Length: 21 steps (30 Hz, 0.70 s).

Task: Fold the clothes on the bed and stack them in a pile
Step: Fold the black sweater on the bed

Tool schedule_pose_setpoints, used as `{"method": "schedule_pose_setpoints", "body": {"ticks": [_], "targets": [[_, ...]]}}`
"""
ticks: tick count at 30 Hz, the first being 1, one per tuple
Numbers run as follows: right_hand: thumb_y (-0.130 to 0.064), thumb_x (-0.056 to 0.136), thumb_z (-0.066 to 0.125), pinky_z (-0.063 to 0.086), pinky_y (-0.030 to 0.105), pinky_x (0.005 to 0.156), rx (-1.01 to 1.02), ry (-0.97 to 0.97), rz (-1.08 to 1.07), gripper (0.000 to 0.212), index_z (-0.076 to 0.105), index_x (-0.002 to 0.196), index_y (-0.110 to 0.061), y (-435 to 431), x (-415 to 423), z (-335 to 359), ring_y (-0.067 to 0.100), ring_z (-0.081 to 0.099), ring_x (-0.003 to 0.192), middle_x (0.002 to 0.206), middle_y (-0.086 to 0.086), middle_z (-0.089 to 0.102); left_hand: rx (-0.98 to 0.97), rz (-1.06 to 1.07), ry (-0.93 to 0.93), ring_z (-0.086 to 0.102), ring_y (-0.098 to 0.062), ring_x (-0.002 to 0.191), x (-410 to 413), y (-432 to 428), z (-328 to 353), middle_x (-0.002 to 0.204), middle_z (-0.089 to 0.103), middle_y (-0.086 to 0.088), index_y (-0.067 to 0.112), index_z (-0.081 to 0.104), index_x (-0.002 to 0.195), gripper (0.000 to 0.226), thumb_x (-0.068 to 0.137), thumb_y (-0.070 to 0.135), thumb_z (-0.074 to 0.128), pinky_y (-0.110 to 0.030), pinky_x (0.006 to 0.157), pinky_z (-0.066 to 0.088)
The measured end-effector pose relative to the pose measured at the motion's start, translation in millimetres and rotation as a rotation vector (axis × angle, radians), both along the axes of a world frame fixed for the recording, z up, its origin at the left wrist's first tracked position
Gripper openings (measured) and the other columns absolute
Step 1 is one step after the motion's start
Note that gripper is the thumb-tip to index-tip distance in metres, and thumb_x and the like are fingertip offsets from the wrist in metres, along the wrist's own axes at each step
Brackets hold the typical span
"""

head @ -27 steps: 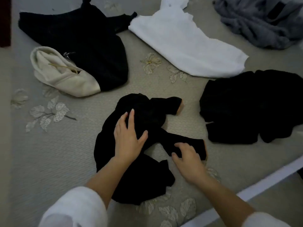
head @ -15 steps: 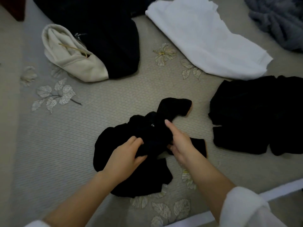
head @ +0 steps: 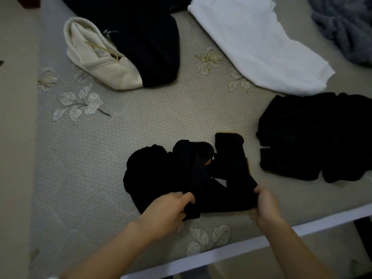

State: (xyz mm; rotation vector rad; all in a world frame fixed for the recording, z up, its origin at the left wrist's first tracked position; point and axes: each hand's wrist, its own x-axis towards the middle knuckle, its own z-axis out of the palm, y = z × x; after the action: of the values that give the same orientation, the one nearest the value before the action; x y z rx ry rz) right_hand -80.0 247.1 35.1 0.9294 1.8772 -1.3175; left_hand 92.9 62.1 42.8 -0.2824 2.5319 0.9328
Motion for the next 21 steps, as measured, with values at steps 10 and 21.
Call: {"method": "schedule_pose_setpoints", "body": {"ticks": [10, 21], "targets": [[-0.01, 0.079, 0.066, 0.027, 0.04, 0.11, 0.244, 0.808, 1.298, 0.074, 0.035, 0.144, -0.031, -68, -3, -1, 0.018, 0.025, 0.137, 0.148, 0.001, 0.031, -0.106, -0.121, -0.248, 0.062, -0.018, 0.084, 9, -16, 6, 0.093, 0.063, 0.0, 0.033, 0.017, 0.149, 0.078, 0.082, 0.018, 0.053, -0.03, 0.064, 0.049], [-0.017, 0.08, 0.062, 0.04, 0.024, 0.042, -0.219, 0.452, 0.679, 0.017, 0.07, 0.069, -0.007, -83, -50, 105, 0.021, 0.055, 0.048, 0.058, 0.01, 0.062, -0.497, 0.276, -0.218, 0.059, -0.024, 0.087, 40, -155, 98, 0.092, 0.061, -0.001, 0.022, 0.072, 0.092, 0.029, 0.08, 0.008, 0.05, -0.029, 0.068, 0.046]]}}
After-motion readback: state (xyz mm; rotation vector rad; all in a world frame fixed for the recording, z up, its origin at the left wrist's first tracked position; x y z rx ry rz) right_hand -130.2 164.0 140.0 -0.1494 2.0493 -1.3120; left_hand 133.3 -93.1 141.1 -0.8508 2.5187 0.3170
